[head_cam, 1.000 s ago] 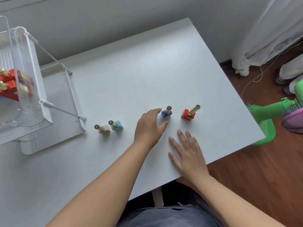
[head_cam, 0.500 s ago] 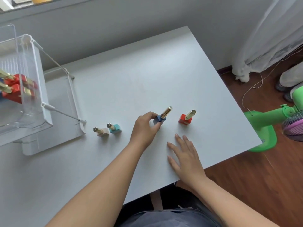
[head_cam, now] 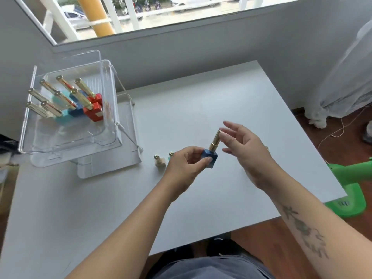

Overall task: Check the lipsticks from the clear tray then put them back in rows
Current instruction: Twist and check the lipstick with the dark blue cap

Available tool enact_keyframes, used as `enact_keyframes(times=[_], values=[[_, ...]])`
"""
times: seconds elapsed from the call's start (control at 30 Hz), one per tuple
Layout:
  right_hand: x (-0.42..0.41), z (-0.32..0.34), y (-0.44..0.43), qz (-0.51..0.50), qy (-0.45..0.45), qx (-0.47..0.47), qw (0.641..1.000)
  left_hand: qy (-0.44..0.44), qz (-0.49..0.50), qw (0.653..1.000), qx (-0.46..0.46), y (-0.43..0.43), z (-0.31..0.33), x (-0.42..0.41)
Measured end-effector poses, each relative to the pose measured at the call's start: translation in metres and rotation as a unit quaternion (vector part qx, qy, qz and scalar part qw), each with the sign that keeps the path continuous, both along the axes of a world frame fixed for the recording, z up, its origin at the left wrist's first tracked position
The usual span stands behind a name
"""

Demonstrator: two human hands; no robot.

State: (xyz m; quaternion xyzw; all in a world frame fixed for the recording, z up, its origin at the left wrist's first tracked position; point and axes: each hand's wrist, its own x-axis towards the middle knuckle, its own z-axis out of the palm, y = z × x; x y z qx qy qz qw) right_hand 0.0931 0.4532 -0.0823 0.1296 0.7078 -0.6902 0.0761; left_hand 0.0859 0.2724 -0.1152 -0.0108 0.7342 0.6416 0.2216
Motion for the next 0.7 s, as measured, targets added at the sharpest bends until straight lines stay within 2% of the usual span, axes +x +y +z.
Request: enact_keyframes(times=[0.17, 0.47, 0.7], values=[[-0.011, 0.017, -0.014, 0.066, 0.011, -0.011, 0.998, 0.003, 0.002, 1.000, 0.022, -0.019, 0.020, 0.004], [-0.016, 0.031, -0.032, 0.055, 0.009, -0.001, 0.998, 0.012, -0.007, 1.000, 0.018, -0.039, 0.031, 0.006], [-0.016, 0.038, -0.028, 0.077, 0.011, -0.038, 0.996, 0.007, 0.002, 0.999, 0.034, -0.040, 0.031, 0.008]])
